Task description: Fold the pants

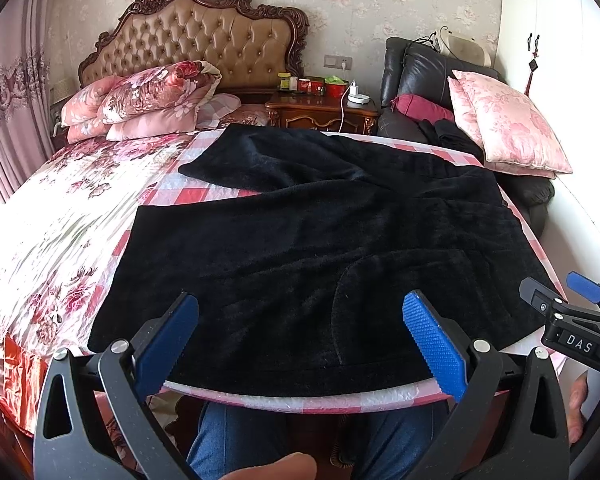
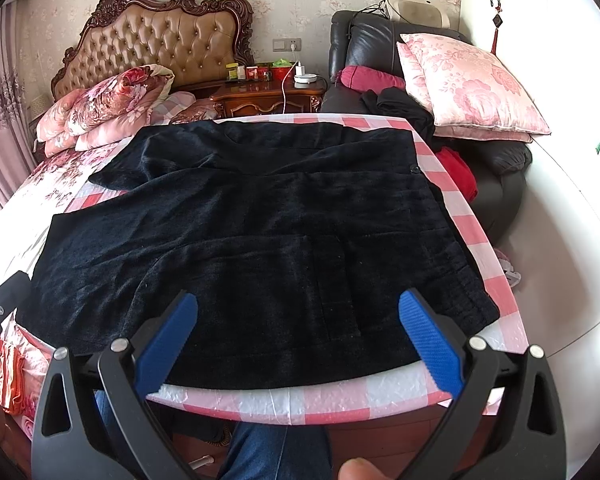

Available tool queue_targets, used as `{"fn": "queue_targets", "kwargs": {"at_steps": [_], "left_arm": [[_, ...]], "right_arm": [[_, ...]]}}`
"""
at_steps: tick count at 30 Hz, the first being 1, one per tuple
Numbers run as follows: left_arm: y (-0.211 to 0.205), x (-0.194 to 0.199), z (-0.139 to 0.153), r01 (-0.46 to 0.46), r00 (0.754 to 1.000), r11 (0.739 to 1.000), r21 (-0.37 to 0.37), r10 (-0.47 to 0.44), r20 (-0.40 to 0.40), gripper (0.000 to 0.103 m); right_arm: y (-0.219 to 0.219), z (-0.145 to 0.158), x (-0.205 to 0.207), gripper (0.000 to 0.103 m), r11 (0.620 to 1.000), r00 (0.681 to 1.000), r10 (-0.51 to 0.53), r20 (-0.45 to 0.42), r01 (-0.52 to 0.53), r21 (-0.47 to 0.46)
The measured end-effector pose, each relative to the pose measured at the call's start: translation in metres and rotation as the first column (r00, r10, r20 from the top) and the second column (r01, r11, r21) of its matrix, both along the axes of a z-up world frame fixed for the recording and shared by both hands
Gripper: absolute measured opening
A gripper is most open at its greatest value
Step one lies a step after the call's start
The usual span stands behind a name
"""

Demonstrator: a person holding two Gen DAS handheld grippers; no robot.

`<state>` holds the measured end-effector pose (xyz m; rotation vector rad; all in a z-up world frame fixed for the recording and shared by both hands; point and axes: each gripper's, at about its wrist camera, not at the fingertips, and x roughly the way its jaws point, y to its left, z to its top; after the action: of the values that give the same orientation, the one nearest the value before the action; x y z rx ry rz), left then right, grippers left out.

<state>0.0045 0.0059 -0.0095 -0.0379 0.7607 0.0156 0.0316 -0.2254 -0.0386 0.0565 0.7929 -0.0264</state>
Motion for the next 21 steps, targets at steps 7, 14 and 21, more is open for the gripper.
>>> {"fn": "queue_targets", "kwargs": {"at_steps": [7,14,21], "left_arm": [[-0.0015,-0.0006,0.0004,0.000,1.000,1.000,0.000,0.000,-0.003,0.099],[-0.0013,-0.0004,-0.0003,0.000,1.000,1.000,0.000,0.000,-0.002,0.099],[-0.0029,-0.0007,-0.0001,0.001,1.000,1.000,-0.002,-0.001,-0.004,0.099]], "right_arm": [[0.0007,0.0002,-0.0004,0.101,1.000,1.000,0.001,-0.001,-0.001,-0.001],[0.0003,0.0005,-0.0008,0.101,1.000,1.000,0.000,0.000,0.000,0.000],[0.0010,0.0006,-0.0013,0.101,1.000,1.000,0.002,0.000,-0.002,0.000]]}}
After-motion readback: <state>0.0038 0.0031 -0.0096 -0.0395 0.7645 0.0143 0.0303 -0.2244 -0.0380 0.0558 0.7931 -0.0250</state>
